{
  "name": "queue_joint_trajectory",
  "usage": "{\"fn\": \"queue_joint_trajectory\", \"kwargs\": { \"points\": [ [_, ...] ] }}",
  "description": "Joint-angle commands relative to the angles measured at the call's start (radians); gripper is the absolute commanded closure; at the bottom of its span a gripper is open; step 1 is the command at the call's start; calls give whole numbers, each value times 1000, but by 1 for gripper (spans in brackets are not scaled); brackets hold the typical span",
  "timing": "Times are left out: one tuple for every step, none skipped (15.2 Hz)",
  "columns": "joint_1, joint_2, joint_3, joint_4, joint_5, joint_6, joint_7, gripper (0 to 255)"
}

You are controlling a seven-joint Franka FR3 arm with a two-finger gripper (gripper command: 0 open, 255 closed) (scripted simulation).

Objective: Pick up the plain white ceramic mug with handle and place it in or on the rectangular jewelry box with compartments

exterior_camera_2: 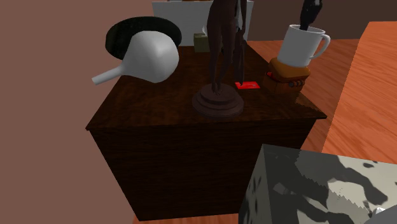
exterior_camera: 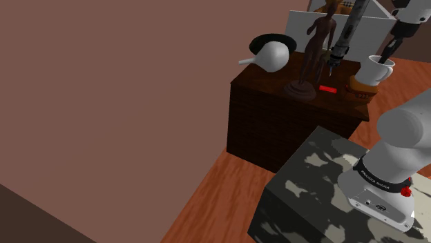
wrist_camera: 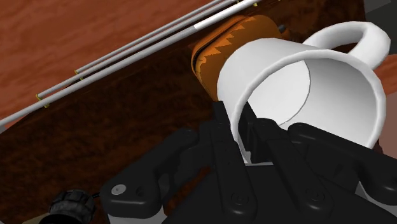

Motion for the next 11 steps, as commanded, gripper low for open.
{"fn": "queue_joint_trajectory", "kwargs": {
  "points": [
    [0,4,0,-18,-1,10,0,255],
    [0,4,0,-18,-1,10,0,255],
    [0,4,0,-17,-1,10,0,255],
    [0,4,0,-17,-1,10,0,255],
    [0,4,0,-17,-1,10,0,255],
    [0,4,0,-17,-1,10,0,255],
    [0,4,0,-17,-1,10,0,255],
    [1,5,0,-16,0,10,0,0],
    [1,5,0,-15,0,9,1,0],
    [1,5,0,-15,0,9,1,0],
    [1,5,0,-15,0,9,1,0]
  ]
}}
